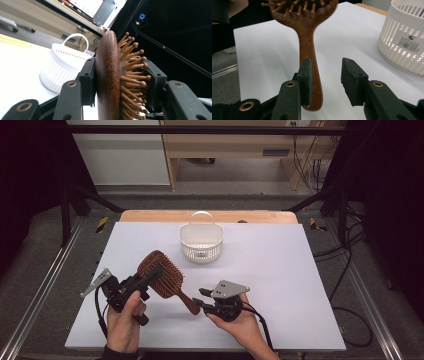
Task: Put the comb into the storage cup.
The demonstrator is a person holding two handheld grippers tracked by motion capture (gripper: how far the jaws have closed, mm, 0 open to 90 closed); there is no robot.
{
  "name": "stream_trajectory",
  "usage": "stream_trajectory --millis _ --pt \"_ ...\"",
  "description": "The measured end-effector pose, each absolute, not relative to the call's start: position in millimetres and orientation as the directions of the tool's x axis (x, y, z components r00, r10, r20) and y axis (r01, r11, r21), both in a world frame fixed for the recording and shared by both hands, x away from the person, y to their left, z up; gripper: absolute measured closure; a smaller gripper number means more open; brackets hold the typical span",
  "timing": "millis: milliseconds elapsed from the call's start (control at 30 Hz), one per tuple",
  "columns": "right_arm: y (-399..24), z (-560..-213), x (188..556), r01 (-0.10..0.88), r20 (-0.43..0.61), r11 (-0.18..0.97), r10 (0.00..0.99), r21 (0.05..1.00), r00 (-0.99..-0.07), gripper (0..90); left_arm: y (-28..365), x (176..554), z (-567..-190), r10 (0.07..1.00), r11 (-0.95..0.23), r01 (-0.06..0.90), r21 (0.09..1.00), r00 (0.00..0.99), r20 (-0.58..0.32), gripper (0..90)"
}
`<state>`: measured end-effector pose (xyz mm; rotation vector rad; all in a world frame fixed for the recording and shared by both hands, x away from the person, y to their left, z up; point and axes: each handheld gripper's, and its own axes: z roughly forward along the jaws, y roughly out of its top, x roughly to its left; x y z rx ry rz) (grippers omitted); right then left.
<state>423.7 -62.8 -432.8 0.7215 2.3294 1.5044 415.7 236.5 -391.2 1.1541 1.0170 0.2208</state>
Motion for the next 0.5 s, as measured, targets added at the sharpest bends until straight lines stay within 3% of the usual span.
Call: stream_trajectory --millis 267,500 --pt "-73 -431 429 0.273 0.052 0.311 0.569 0.911 -0.821 55.9 241 416 -391 0.629 0.444 0.328 0.834 0.549 -0.551 51.7" --pt "-82 -431 436 0.289 0.089 0.244 0.603 0.926 -0.793 37.9 244 416 -391 0.632 0.452 0.325 0.831 0.541 -0.555 51.7"
